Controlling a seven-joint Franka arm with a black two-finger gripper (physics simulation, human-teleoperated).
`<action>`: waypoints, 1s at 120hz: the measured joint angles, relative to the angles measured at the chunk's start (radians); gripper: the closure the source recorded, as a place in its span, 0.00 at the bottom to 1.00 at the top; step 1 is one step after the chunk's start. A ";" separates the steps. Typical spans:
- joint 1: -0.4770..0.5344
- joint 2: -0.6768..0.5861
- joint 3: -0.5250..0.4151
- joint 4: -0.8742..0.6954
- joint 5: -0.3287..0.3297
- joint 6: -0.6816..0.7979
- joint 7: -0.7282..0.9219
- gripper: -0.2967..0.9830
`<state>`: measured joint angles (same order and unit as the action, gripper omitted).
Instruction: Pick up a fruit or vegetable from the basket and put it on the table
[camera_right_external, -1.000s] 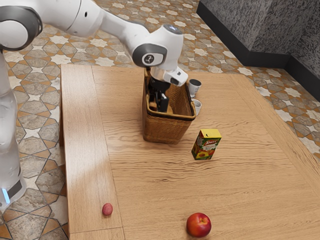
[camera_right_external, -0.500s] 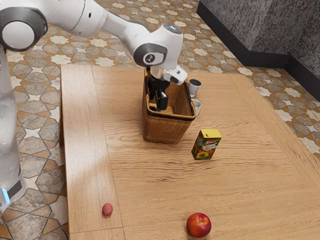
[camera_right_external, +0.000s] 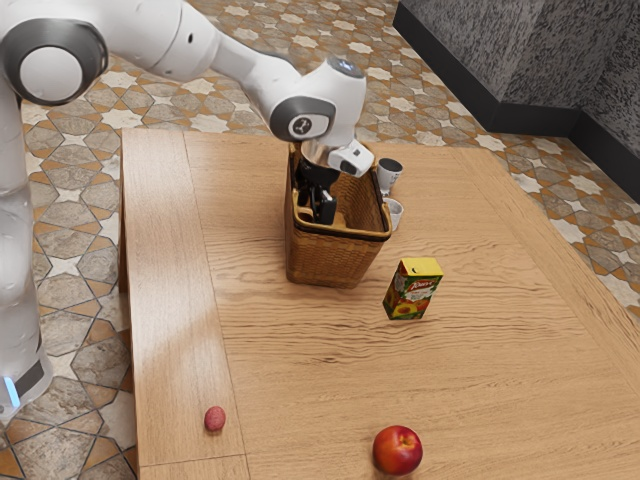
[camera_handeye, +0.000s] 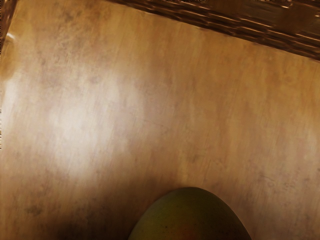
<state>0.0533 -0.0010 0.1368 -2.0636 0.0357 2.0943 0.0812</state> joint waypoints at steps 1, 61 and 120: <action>0.000 0.001 0.000 0.000 0.000 0.001 0.000 0.23; 0.017 0.015 0.000 -0.031 -0.005 0.022 -0.002 0.23; -0.016 0.027 0.001 -0.030 0.011 0.076 -0.009 0.54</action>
<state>0.0376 0.0257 0.1381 -2.0932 0.0470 2.1700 0.0720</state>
